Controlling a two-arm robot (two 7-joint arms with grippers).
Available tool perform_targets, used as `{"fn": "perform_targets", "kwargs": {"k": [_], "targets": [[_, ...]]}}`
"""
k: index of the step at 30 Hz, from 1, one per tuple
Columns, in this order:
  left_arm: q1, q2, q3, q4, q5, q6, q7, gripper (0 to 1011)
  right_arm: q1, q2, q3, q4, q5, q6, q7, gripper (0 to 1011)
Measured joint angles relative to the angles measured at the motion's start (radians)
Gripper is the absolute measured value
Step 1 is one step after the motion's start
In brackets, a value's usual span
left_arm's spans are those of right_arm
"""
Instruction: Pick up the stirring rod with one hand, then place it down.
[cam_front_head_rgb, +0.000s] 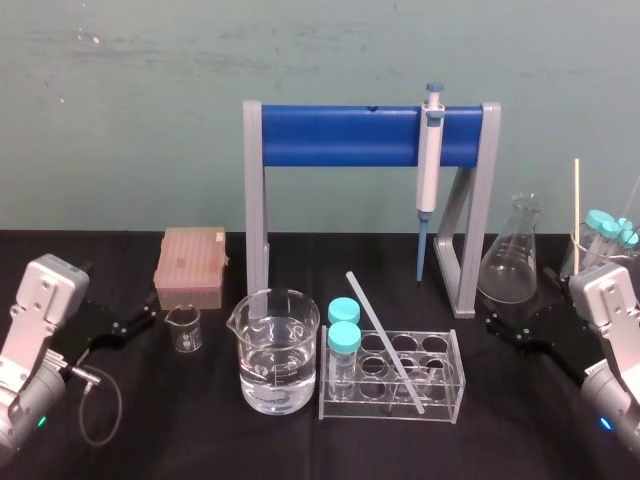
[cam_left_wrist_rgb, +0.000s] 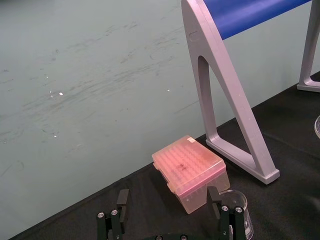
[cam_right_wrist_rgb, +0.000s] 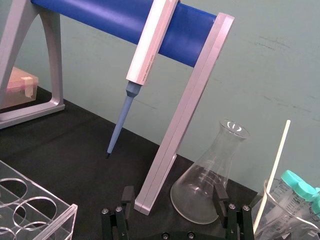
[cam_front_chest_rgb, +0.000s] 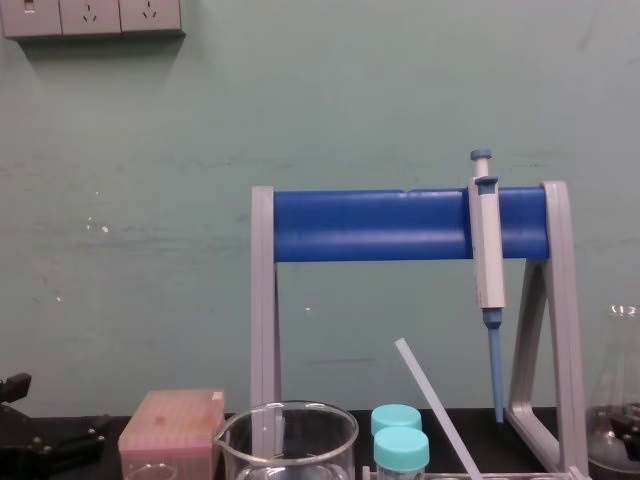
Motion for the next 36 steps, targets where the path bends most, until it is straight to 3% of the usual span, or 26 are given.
{"fn": "perform_targets", "kwargs": {"k": [36], "targets": [[0.000, 0.000, 0.000, 0.000, 0.000, 0.000, 0.000, 1000, 0.000, 0.000, 0.000, 0.000, 0.000, 0.000, 0.000, 1000]]}}
